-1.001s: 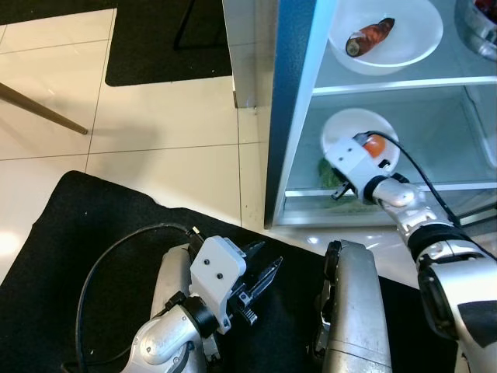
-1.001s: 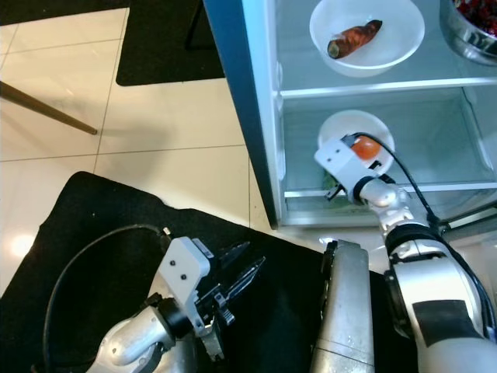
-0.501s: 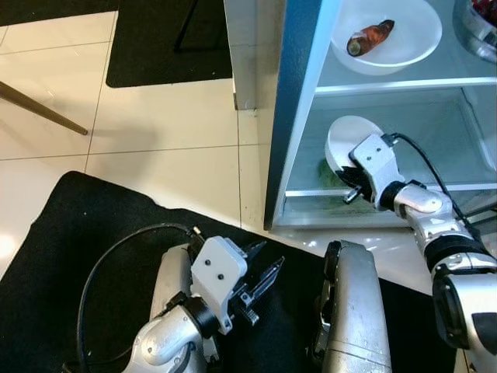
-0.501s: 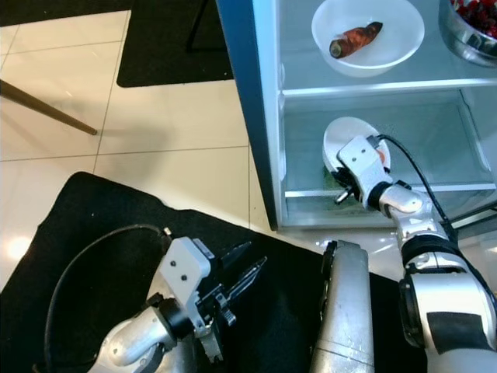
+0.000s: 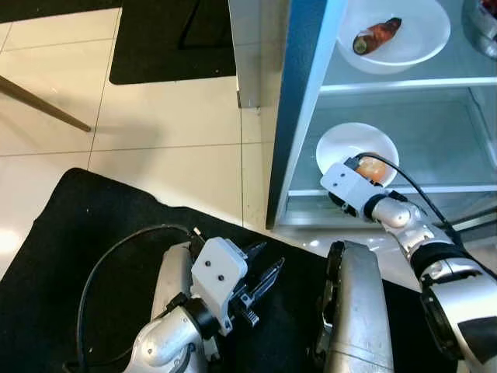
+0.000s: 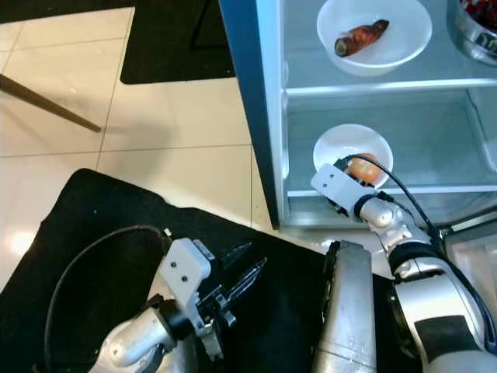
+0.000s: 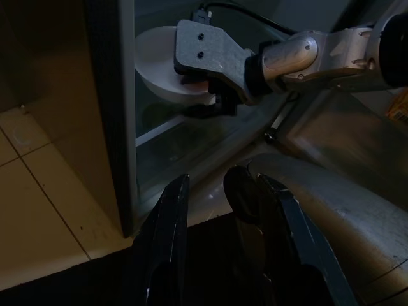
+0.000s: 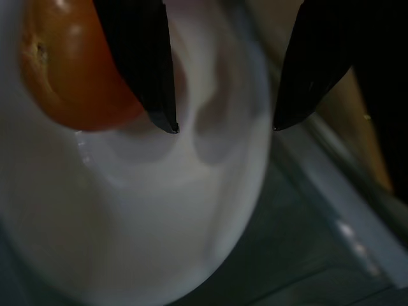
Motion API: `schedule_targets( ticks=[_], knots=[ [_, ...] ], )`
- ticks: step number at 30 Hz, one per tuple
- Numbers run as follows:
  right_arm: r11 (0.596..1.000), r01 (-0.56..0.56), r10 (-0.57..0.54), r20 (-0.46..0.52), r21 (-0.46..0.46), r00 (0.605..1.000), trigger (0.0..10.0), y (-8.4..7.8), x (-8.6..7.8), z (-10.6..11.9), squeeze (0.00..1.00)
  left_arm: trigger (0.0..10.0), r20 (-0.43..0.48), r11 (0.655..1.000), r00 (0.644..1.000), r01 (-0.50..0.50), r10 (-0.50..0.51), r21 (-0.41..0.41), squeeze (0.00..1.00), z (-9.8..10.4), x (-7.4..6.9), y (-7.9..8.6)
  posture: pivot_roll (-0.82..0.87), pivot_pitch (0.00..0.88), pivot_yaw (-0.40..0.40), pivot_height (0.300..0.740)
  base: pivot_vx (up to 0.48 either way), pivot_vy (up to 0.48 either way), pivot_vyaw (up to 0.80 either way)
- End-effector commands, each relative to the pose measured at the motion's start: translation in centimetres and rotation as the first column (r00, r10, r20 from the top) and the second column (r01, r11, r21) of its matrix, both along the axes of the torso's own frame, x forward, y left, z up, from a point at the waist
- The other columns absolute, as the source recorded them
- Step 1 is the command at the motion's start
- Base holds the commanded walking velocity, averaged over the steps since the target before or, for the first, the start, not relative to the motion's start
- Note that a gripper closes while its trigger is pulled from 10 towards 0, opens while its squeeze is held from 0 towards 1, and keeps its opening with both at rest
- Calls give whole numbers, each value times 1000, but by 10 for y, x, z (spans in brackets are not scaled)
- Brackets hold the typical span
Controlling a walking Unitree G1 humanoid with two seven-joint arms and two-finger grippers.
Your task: Restocking fridge
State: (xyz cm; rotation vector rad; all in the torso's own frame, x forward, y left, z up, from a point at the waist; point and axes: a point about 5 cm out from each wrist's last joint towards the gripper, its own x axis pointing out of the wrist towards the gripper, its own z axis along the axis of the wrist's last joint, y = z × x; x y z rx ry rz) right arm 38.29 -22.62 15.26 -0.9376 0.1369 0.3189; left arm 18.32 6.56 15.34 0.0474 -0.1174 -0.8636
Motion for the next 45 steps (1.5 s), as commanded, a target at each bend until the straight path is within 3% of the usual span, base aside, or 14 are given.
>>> schedule_targets(
  ticks=[1, 5, 6, 9, 13, 23, 30, 32, 35, 37, 38, 40, 41, 45],
  knots=[
    [1000, 5, -5, -1, 1, 1000, 10000, 1, -2, -6, 0, 10000, -34, 1000, 999, 12, -12, 19, 0, -7, -4, 2, 224, 529, 133, 457, 0, 0, 0],
    [996, 14, -15, 17, 84, 1000, 10000, -3, -1, 2, 0, 10000, -31, 1000, 999, 12, -12, 18, 0, -7, -4, 2, 224, 529, 133, 457, 0, 0, 0],
    [985, -1, -1, 13, 175, 1000, 10000, -5, 0, 8, 0, 10000, -31, 1000, 999, 14, -13, 18, 0, -7, -4, 1, 221, 524, 132, 457, 0, 0, 0],
    [977, -10, 8, 9, 212, 1000, 10000, -5, 0, 10, 0, 10000, -31, 1000, 999, 14, -14, 19, 0, -7, -3, 1, 221, 524, 132, 457, 0, 0, 0],
    [933, -87, 108, -43, 349, 993, 10000, -5, -2, 16, 0, 10000, -29, 1000, 999, 16, -15, 19, 0, -8, -3, 1, 218, 522, 131, 457, 0, 0, 0],
    [889, -160, 225, -105, 428, 969, 10000, -13, -9, 17, 0, 10000, -30, 1000, 999, 22, -22, 16, 0, -8, -3, -1, 207, 523, 129, 457, 0, 0, 0],
    [797, -237, 337, -84, 556, 938, 10000, -16, -13, 28, 0, 10000, -30, 1000, 999, 22, -22, 17, 0, -8, -3, -1, 209, 523, 129, 457, 0, 0, 0],
    [700, -320, 491, -104, 639, 865, 10000, -17, -22, 30, 0, 10000, -30, 1000, 999, 23, -22, 17, 0, -8, -3, -1, 207, 523, 129, 457, 0, 0, 0],
    [661, -353, 569, -135, 662, 811, 10000, -16, -28, 27, 0, 10000, -28, 1000, 999, 23, -23, 17, 0, -8, -2, -1, 207, 523, 129, 457, 0, 0, 0],
    [650, -367, 623, -190, 665, 759, 9529, -18, -34, 20, 0, 10000, -27, 1000, 999, 24, -24, 17, 0, -8, -2, -1, 207, 523, 129, 457, 0, 0, 0],
    [647, -369, 646, -221, 667, 731, 3137, -18, -38, 15, 0, 10000, -27, 1000, 999, 24, -23, 16, 0, -8, -2, -1, 204, 522, 128, 457, 0, 0, 0],
    [634, -362, 675, -260, 683, 690, 0, -20, -44, 9, 0, 10000, -27, 1000, 999, 25, -24, 17, 0, -8, -2, -1, 201, 521, 127, 457, 0, 0, 0],
    [625, -354, 698, -296, 696, 652, 0, -22, -50, 4, 0, 10000, -27, 1000, 999, 25, -25, 16, 0, -8, -2, -1, 201, 521, 127, 457, 0, 0, 0],
    [671, -336, 676, -359, 660, 644, 0, -25, -54, -6, 0, 10000, -25, 1000, 999, 27, -27, 15, 0, -8, -2, -2, 201, 521, 127, 457, 0, 0, 0]
  ],
)
